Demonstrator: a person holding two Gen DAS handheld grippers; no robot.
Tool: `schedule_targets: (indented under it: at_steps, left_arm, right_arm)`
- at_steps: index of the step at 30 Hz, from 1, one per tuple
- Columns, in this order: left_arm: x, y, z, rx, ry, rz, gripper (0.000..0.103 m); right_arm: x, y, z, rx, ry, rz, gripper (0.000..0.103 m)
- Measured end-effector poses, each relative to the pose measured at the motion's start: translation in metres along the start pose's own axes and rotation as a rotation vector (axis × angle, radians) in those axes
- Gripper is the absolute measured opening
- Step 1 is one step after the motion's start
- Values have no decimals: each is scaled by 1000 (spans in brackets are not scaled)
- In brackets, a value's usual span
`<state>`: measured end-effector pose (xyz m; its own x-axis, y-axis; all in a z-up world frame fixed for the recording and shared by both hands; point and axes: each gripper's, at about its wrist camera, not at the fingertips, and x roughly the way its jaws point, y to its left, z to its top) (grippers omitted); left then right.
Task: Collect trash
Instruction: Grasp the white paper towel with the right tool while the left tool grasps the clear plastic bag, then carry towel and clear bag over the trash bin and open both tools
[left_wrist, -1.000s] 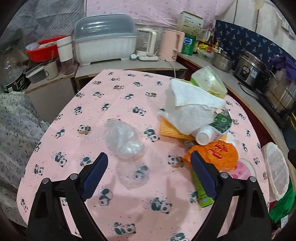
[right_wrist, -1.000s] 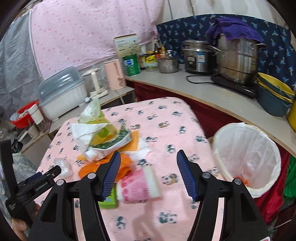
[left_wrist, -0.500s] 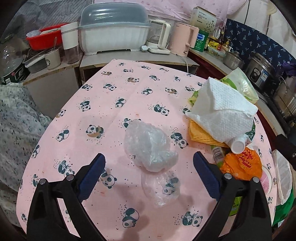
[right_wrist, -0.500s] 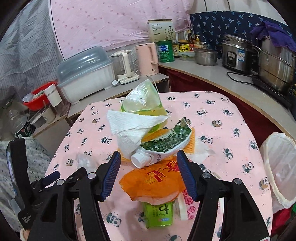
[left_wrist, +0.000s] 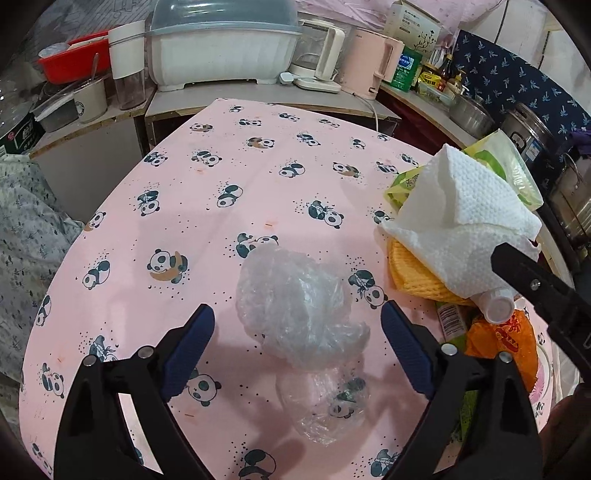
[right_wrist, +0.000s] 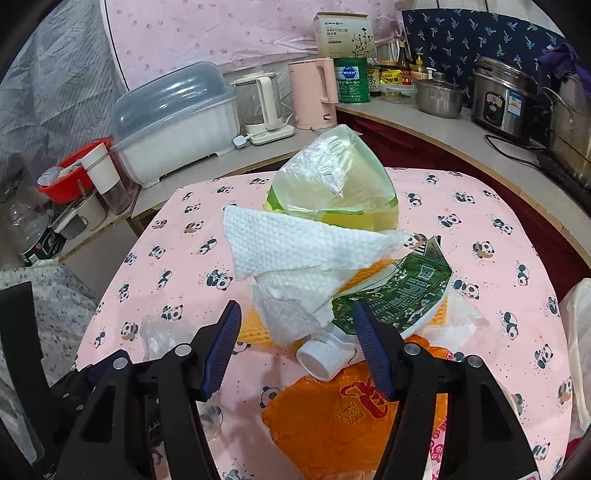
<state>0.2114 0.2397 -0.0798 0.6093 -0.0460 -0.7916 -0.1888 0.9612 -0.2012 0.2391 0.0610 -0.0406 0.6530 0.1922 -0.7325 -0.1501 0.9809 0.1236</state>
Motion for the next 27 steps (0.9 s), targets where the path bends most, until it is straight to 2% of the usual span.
schedule_targets:
  at_steps: [1,2,3,4,5,6,12,18,27]
  left_arm:
    - [1,-1,0,5,6,-4,77]
    - [3,-2,0,9,14,-10,68]
    - [5,-4,0,14,22,-14,59]
    - [6,-5,-1,17,30,-16,55]
    - [6,-6,-2,19,34,-23,44]
    - [6,-8,-3,21,37,-26,34]
    - [-8,-14,-7,20,18,-44,21]
    - [-40,-28,-10,37,-25,-73,18]
    - [-101,-67,-18,100,-104,-139,18]
  right_arm:
    - [3,0,-1,2,3,-2,57]
    - [4,-1,-1,3,7,-1,50]
    - [5,-1,-2,1,10,-3,38]
    - [6,-1,-3,-3,12,-6,31]
    - [6,-1,-3,-6,16,-3,17]
    - [5,-2,-4,-5,17,5,7]
    - [-29,-6,-2,4,-50,29,3]
    - [-82,-22,9,41,-159,27,3]
    - [-151,-58,7,98,-284,-29,3]
